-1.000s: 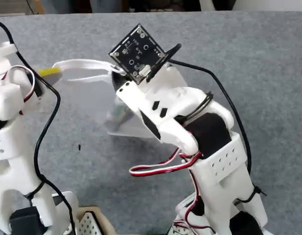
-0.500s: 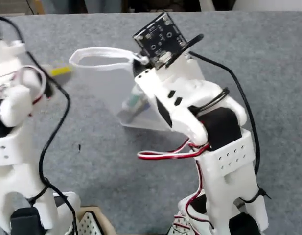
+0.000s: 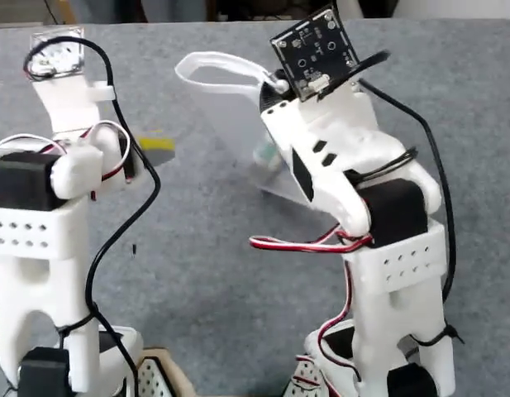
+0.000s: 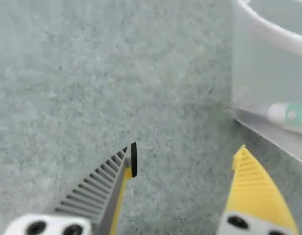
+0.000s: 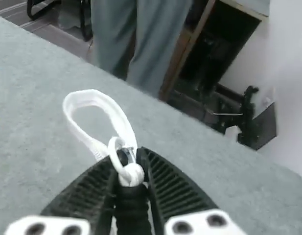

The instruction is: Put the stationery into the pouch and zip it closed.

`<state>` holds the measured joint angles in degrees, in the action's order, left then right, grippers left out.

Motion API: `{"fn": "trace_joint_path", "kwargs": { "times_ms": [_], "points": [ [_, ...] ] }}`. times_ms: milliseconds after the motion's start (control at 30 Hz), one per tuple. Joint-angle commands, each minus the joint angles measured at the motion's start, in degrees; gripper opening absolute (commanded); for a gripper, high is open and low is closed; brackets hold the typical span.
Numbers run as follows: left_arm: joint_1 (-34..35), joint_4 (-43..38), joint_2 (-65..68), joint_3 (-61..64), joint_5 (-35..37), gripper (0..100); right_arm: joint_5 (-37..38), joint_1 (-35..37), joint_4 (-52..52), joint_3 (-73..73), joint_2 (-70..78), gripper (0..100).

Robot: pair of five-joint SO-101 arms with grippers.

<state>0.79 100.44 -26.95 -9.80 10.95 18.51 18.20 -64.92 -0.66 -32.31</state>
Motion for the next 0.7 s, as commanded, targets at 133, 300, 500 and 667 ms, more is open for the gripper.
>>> {"fn": "trace_joint_path", "kwargs": {
  "times_ms": [133,300,500,667],
  "points": [
    [-0.8,0.4,-1.1,-0.2,0.4,32,-4.0,9.1,8.6,-7.9,-2.3,1.2],
    [-0.7,0.4,-1.1,-0.1,0.4,32,-4.2,11.8,14.0,-8.6,1.6,1.2],
    [-0.2,0.4,-1.1,-0.2,0.4,32,-4.0,11.6,15.4,-0.5,9.8,1.2],
    [1.4,0.4,-1.1,-2.6,0.4,32,-4.0,9.8,15.0,5.3,15.5,1.2]
  ]
}}
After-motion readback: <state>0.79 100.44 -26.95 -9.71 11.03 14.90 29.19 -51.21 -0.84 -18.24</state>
